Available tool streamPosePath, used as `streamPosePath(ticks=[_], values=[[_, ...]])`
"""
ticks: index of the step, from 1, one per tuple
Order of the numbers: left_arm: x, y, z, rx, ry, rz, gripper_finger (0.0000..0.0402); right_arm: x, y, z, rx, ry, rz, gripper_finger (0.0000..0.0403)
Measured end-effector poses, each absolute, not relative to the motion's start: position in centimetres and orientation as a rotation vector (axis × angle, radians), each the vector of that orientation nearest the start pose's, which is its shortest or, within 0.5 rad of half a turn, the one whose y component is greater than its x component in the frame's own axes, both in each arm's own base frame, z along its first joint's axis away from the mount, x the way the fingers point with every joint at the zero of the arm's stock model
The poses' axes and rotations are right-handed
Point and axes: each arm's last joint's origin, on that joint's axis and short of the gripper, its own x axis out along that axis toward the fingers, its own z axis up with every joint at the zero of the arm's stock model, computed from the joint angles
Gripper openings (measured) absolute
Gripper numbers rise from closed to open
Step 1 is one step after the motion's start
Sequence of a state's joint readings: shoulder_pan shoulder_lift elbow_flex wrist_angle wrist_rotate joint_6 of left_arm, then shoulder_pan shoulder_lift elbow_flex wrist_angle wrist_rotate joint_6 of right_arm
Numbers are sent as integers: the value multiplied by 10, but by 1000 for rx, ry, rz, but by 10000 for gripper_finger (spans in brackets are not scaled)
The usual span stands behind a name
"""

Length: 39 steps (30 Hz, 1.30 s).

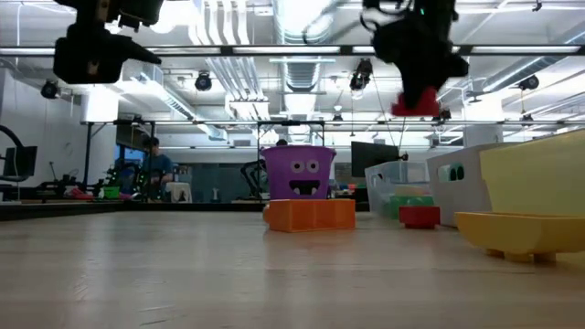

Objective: Pick & Place Toys
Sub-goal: Put the red game piece into the transparent bin

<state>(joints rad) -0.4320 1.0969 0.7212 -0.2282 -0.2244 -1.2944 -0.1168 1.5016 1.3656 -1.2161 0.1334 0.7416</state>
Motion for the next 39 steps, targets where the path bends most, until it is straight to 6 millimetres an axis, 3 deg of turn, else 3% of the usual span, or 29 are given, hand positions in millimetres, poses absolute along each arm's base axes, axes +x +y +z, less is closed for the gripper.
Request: streamPosePath(ticks=[5,13,19,25,39], values=[[212,-79,252,-1011,650,241,270,254,-63,278,630,1263,-733,127],[215,-61,248,-1048,680,300,270,254,-93,233,679,1291,-721,127],[216,-56,248,-1076,701,286,270,254,-97,204,710,1289,-715,127],[216,-56,248,-1075,702,286,270,252,-96,194,683,1305,-703,127],[216,-56,247,-1074,706,289,270,254,-97,195,649,1297,-672,127]])
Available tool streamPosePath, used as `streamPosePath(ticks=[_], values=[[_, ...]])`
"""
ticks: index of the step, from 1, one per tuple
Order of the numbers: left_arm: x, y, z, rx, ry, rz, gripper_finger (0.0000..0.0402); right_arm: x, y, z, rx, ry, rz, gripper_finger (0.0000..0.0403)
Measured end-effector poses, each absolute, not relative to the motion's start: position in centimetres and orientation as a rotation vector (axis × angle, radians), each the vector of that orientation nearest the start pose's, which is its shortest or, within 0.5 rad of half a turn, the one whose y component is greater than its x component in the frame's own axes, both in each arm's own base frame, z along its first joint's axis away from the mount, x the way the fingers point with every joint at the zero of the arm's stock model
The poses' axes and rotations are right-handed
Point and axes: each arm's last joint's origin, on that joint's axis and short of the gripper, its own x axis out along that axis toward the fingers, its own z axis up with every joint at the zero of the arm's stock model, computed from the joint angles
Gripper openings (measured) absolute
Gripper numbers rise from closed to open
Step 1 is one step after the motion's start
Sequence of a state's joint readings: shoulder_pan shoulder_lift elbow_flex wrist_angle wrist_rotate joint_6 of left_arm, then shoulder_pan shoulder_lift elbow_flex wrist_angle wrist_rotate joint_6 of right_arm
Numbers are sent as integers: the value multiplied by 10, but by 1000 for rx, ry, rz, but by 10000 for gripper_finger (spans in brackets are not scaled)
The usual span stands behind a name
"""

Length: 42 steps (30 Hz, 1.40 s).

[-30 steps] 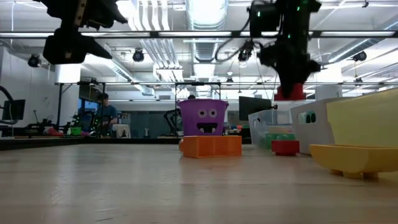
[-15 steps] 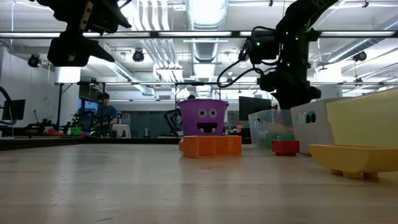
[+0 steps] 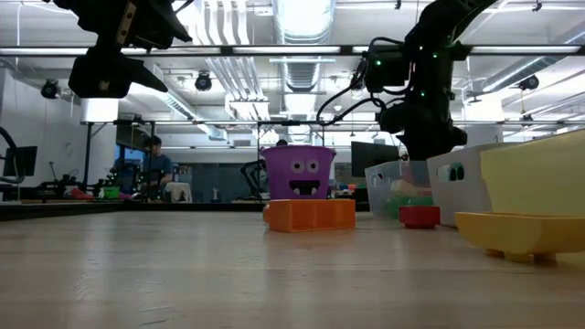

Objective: Pick & Place Toys
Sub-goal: Put the red game piece into the transparent bin

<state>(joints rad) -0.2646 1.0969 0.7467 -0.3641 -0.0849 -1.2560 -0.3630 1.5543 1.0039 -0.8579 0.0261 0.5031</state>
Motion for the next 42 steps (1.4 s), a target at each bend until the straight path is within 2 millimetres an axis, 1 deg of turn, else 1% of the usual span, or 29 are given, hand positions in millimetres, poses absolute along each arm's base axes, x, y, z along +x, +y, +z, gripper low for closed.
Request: streamPosePath(ticks=[14,16,20,22,26,30,39,42], values=[[216,-56,247,-1074,707,290,270,254,-97,196,647,1294,-674,128],[216,-56,247,-1074,707,290,270,254,-97,196,647,1294,-673,148],[216,-56,247,-1074,707,290,270,254,-97,196,645,1295,-671,212],[216,-56,247,-1074,707,290,270,254,-97,196,644,1297,-670,237],[216,-56,247,-1074,707,290,270,254,-97,196,645,1298,-668,271],[216,-56,247,-1074,707,291,271,253,-97,196,645,1298,-668,284],[216,-56,247,-1099,705,301,271,253,-97,197,648,1297,-671,287],[216,-56,247,-1106,703,303,271,252,-96,200,648,1289,-671,287]])
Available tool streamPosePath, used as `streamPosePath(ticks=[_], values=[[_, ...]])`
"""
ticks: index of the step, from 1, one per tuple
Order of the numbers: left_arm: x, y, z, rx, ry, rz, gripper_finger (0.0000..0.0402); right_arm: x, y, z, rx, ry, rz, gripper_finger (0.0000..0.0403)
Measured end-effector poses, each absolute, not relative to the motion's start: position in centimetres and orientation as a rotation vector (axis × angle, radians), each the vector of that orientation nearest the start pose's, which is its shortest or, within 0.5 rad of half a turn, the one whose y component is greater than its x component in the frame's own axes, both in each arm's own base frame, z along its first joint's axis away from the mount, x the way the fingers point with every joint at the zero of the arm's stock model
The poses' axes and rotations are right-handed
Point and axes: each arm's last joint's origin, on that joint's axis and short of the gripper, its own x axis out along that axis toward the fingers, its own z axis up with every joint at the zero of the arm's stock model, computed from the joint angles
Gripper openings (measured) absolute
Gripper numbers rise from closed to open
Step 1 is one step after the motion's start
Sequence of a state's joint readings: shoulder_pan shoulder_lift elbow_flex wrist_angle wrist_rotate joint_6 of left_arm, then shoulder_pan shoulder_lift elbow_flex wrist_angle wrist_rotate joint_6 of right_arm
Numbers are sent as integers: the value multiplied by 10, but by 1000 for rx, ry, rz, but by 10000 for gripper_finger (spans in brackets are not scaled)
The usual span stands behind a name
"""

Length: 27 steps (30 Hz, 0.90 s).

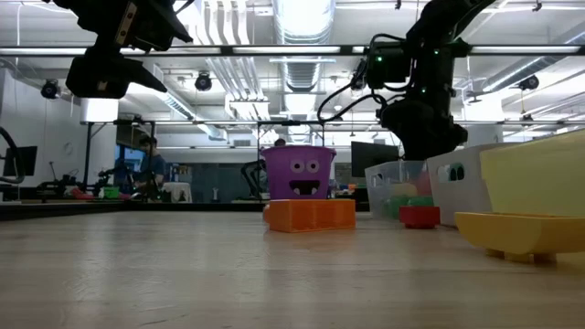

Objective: Pick & Place Toys
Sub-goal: Put the red game piece into the transparent bin, then put the orange game piece into the transparent bin

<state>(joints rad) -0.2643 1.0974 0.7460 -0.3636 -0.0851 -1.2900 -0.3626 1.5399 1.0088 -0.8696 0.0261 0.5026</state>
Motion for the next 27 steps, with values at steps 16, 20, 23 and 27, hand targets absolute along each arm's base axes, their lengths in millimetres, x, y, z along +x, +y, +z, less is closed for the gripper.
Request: streamPosePath(ticks=[16,20,23,27], values=[[255,-43,238,-965,791,283,271,264,-85,270,568,1177,-650,287],[285,-41,235,-656,798,275,271,263,-75,283,544,1163,-630,287],[301,-42,225,-456,826,282,271,258,-62,294,532,1135,-606,287],[309,-43,212,-386,891,283,271,249,-40,301,476,1087,-477,287]])
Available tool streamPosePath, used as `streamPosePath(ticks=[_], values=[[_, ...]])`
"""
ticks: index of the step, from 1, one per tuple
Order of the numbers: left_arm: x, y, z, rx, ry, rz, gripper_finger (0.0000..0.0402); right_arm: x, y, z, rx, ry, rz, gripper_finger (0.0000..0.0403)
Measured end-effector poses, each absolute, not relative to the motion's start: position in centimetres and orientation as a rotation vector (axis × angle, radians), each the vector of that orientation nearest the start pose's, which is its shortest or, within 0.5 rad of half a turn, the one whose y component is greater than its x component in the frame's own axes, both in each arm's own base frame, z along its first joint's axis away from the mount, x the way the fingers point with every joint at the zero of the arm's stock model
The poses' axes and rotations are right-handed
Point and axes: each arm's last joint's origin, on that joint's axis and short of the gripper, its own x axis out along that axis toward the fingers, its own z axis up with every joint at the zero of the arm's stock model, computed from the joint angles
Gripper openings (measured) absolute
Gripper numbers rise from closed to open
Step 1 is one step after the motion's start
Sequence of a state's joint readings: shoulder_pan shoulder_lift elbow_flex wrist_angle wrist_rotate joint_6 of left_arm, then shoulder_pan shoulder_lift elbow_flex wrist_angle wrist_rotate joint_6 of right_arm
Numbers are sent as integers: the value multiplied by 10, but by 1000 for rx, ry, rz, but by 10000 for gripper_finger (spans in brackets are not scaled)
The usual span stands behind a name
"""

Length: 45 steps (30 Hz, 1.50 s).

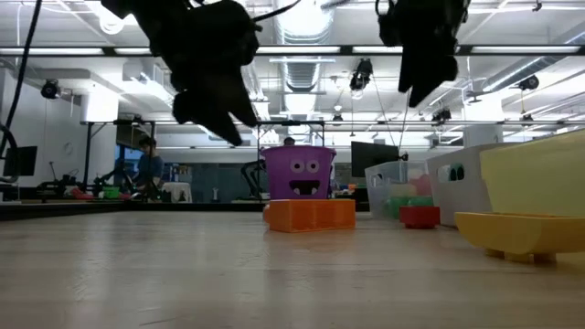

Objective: Pick & Place Toys
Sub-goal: Put the orange game piece into the transparent bin

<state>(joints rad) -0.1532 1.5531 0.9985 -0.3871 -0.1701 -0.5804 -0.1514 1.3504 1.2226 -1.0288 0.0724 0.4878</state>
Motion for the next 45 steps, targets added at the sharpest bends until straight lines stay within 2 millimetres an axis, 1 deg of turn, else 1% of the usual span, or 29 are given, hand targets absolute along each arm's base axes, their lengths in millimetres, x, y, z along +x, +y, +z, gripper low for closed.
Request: streamPosePath(ticks=[2,6,8,10,13,14,17,22,26,30,36,41,45], values=[[306,-42,211,-409,920,302,270,249,-27,300,393,1046,-384,287],[289,-43,223,-489,930,321,270,262,4,296,198,934,-169,287],[281,-44,231,-553,920,305,270,272,16,289,149,917,-105,287],[272,-45,236,-644,908,316,270,282,22,275,125,952,-77,287],[257,-50,244,-741,885,326,270,301,25,257,134,990,-34,287],[252,-53,248,-756,867,308,270,308,26,254,129,1001,-25,287],[236,-64,251,-784,859,264,270,329,28,246,83,1013,1,287],[216,-75,244,-854,870,270,270,360,32,238,-50,1056,59,287],[205,-79,233,-908,905,301,270,378,38,227,-159,1099,134,287],[197,-90,230,-893,936,269,270,386,40,212,-186,1144,210,287],[189,-105,233,-854,951,194,270,393,40,191,-262,1183,207,287],[185,-111,234,-840,955,157,270,399,40,169,-281,1230,218,287],[181,-113,237,-837,953,134,270,401,40,165,-277,1230,212,287]])
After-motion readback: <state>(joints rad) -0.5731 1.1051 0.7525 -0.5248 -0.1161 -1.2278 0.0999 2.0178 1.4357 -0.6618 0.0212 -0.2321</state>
